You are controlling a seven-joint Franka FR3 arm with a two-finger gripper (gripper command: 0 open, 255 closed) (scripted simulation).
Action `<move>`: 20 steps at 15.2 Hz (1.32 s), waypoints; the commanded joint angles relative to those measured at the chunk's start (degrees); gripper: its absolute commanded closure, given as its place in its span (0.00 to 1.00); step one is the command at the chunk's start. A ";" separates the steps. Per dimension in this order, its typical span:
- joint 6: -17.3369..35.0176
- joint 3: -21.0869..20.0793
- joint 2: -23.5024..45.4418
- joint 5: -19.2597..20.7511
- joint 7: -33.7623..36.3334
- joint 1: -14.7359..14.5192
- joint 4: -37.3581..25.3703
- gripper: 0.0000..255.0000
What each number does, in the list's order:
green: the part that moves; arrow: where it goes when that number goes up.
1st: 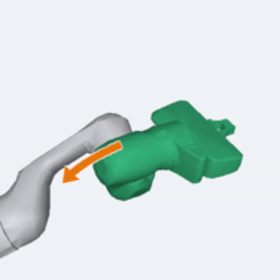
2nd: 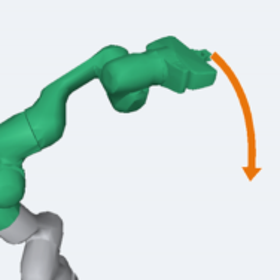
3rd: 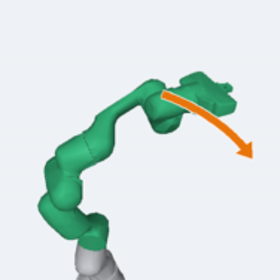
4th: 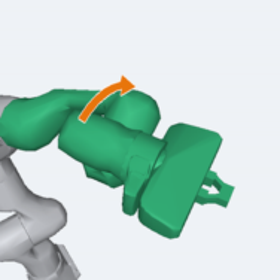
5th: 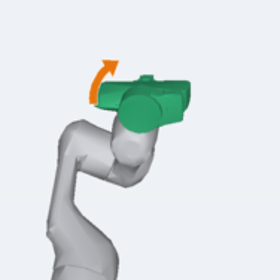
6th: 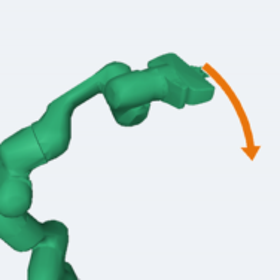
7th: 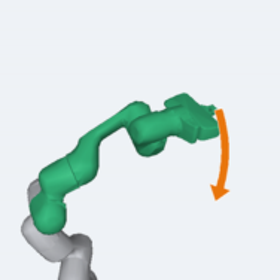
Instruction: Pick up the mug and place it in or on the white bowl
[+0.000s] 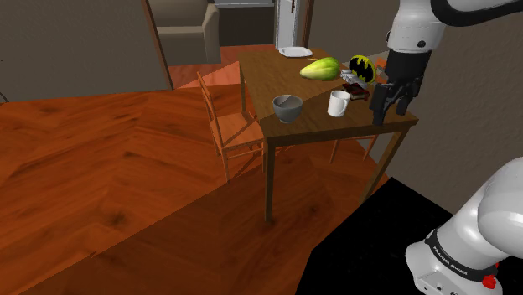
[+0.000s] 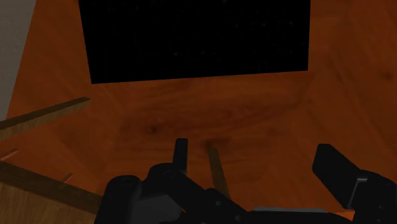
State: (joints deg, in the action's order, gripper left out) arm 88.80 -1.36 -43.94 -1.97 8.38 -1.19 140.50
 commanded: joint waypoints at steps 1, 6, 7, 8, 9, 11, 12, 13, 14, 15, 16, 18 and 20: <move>0.00 0.00 0.00 0.00 0.00 0.00 0.00 0.00; 6.72 4.63 6.73 3.26 -5.32 2.10 -1.05 0.00; 8.02 5.54 8.25 3.78 -6.34 2.45 -1.49 0.00; 9.31 6.43 9.82 4.24 -7.37 2.79 -2.00 0.00; 10.56 7.31 11.44 4.63 -8.39 3.12 -2.58 0.00; 12.99 9.06 14.80 5.25 -10.43 3.68 -3.97 0.00; 14.15 9.91 16.54 5.46 -11.46 3.93 -4.78 0.00; 15.28 10.76 18.31 5.60 -12.49 4.17 -5.65 0.00; 16.36 11.58 20.12 5.67 -13.54 4.39 -6.60 0.00; 17.39 12.39 21.96 5.67 -14.59 4.60 -7.62 0.00; 18.38 13.17 23.83 5.59 -15.66 4.79 -8.71 0.00; 20.20 14.70 27.65 5.19 -17.85 5.15 -11.10 0.00; 21.79 16.12 31.57 4.48 -20.11 5.53 -13.76 0.00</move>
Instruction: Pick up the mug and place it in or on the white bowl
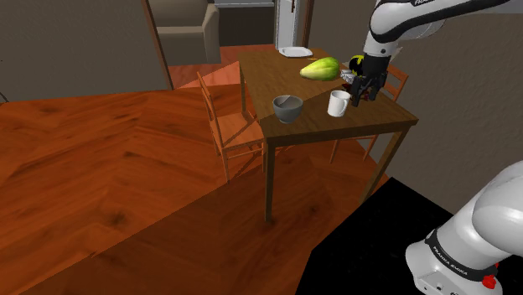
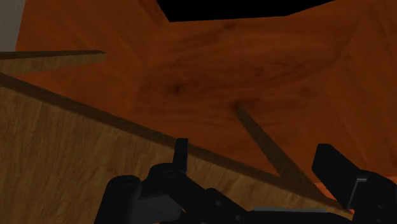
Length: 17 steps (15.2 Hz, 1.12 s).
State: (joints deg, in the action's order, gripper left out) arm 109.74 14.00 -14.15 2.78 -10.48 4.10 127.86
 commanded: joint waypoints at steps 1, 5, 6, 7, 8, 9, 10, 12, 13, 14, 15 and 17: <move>1.55 1.43 3.78 -0.74 -2.40 0.44 -2.57 0.00; 3.69 3.71 12.02 -3.37 -7.15 1.46 -9.05 0.00; 4.04 4.15 14.13 -4.19 -8.35 1.81 -10.86 0.00; 4.32 4.55 16.27 -5.06 -9.54 2.19 -12.75 0.00; 4.51 4.89 18.42 -5.97 -10.72 2.63 -14.72 0.00; 4.62 5.17 20.60 -6.90 -11.88 3.13 -16.78 0.00; 4.66 5.38 22.79 -7.86 -13.01 3.68 -18.92 0.00; 4.47 5.63 27.23 -9.80 -15.14 4.95 -23.48 0.00; 4.25 5.66 29.48 -10.76 -16.13 5.68 -25.92 0.00; 3.95 5.67 31.75 -11.71 -17.07 6.43 -28.46 0.00; 3.56 5.62 34.05 -12.64 -17.94 7.24 -31.12 0.00; 2.51 5.35 38.75 -14.38 -19.47 9.03 -36.85 0.00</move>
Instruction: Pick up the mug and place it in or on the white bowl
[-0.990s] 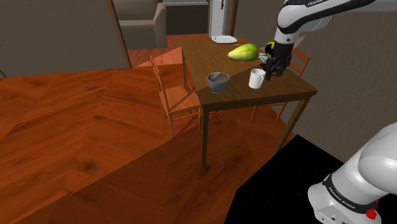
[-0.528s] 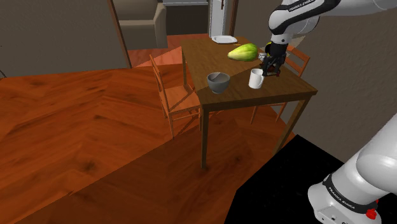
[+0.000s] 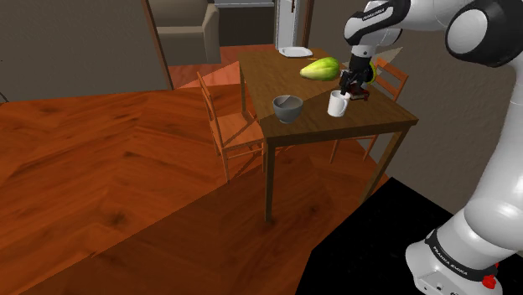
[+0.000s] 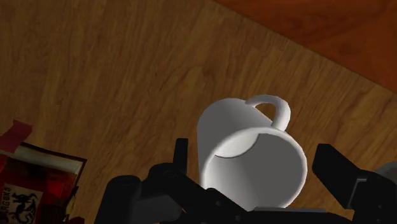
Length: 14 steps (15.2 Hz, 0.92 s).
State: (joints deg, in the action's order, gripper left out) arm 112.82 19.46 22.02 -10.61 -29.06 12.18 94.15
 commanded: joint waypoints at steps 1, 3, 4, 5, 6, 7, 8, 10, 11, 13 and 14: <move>-1.23 -0.29 5.00 -1.81 -1.55 1.89 -6.23 0.00; -2.24 -0.62 8.21 -2.79 -2.26 3.22 -10.50 0.00; -1.57 -0.70 8.40 -2.86 -2.32 3.21 -10.01 0.00; -0.92 -0.77 8.60 -2.96 -2.39 3.18 -9.55 0.00; -0.27 -0.83 8.81 -3.06 -2.46 3.16 -9.10 0.00; 0.38 -0.89 9.04 -3.16 -2.54 3.14 -8.66 0.00; 1.02 -0.95 9.28 -3.27 -2.61 3.12 -8.25 0.00; 2.64 -1.13 9.93 -3.56 -2.81 3.09 -7.25 0.00; 2.64 -1.13 9.92 -3.56 -2.81 3.08 -7.23 0.00; 2.64 -1.13 9.93 -3.56 -2.81 3.09 -7.25 0.00; 2.64 -1.13 9.93 -3.56 -2.81 3.09 -7.25 0.00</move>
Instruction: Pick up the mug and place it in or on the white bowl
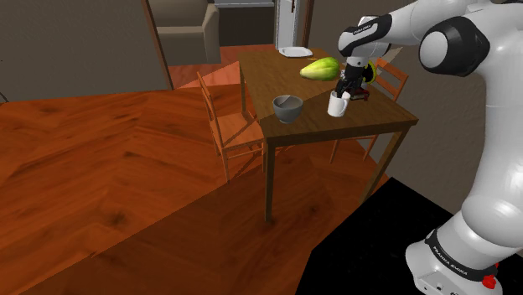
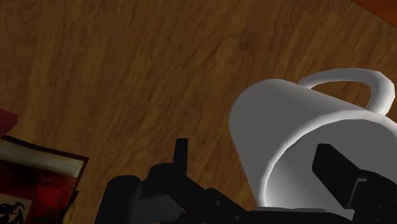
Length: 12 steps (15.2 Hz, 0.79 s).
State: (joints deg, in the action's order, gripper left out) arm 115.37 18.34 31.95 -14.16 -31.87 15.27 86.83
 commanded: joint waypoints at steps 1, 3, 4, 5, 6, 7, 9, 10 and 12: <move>0.09 -0.01 0.01 -0.01 -0.01 -0.01 0.07 0.00; 0.09 -0.01 0.01 -0.01 -0.01 -0.01 0.07 0.00; 0.08 0.00 0.00 -0.01 -0.01 -0.01 0.06 0.00; 0.08 0.00 0.00 -0.01 -0.01 -0.01 0.06 1.00; 0.08 0.00 0.00 -0.01 -0.01 -0.01 0.06 1.00; 0.08 0.00 0.00 -0.01 -0.01 -0.01 0.06 1.00; 0.08 0.00 0.00 -0.01 -0.01 -0.01 0.06 1.00; 0.08 0.00 0.01 -0.01 -0.01 -0.01 0.06 1.00; 0.07 -0.01 0.01 -0.01 0.00 -0.01 0.05 1.00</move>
State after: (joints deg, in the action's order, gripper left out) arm 115.44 18.33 31.97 -14.17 -31.87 15.26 86.89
